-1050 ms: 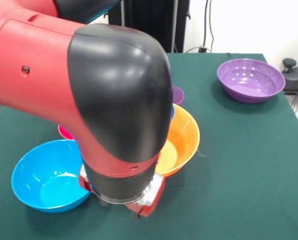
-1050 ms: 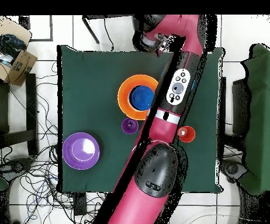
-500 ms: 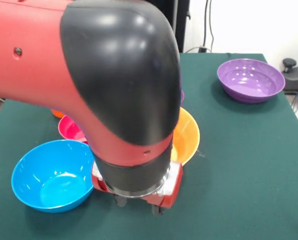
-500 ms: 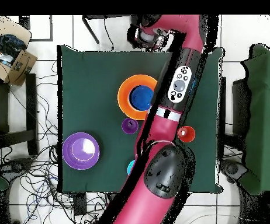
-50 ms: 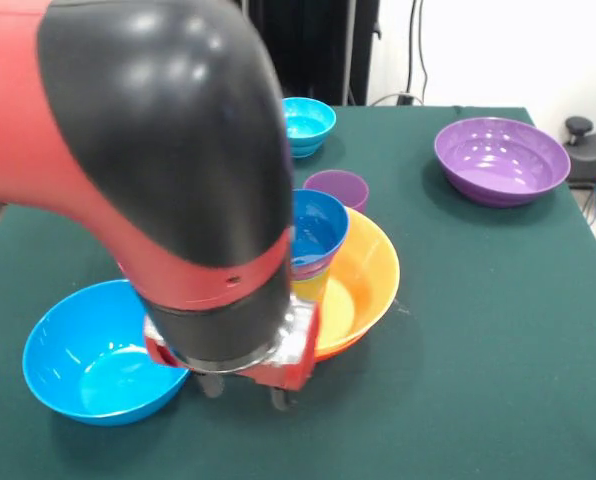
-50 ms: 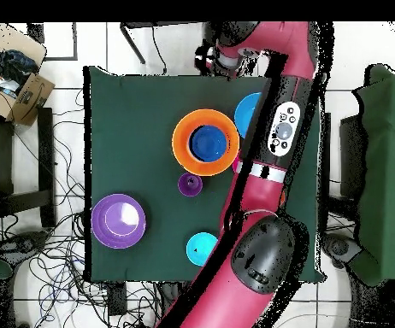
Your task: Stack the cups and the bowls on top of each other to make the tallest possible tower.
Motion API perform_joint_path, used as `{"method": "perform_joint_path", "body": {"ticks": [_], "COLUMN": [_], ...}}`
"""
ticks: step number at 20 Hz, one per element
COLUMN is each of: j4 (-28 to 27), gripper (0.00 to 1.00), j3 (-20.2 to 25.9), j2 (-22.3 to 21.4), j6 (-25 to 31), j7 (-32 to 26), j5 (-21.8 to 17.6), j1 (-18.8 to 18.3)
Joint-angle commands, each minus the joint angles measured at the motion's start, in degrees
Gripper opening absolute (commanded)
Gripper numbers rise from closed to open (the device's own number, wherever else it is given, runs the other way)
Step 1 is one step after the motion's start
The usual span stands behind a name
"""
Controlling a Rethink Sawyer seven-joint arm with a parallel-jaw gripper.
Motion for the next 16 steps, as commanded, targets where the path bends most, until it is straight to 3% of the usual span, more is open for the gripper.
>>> {"method": "perform_joint_path", "body": {"ticks": [1, 16], "j4": [4.25, 2.29], "gripper": [1.0, 1.0], "j3": [-11.58, -15.34], "j2": [-0.92, -0.97], "j6": [-0.86, -1.71], "j7": [-8.34, -9.22], "j5": [-0.43, -0.65], "j1": [-0.58, 0.31]}}
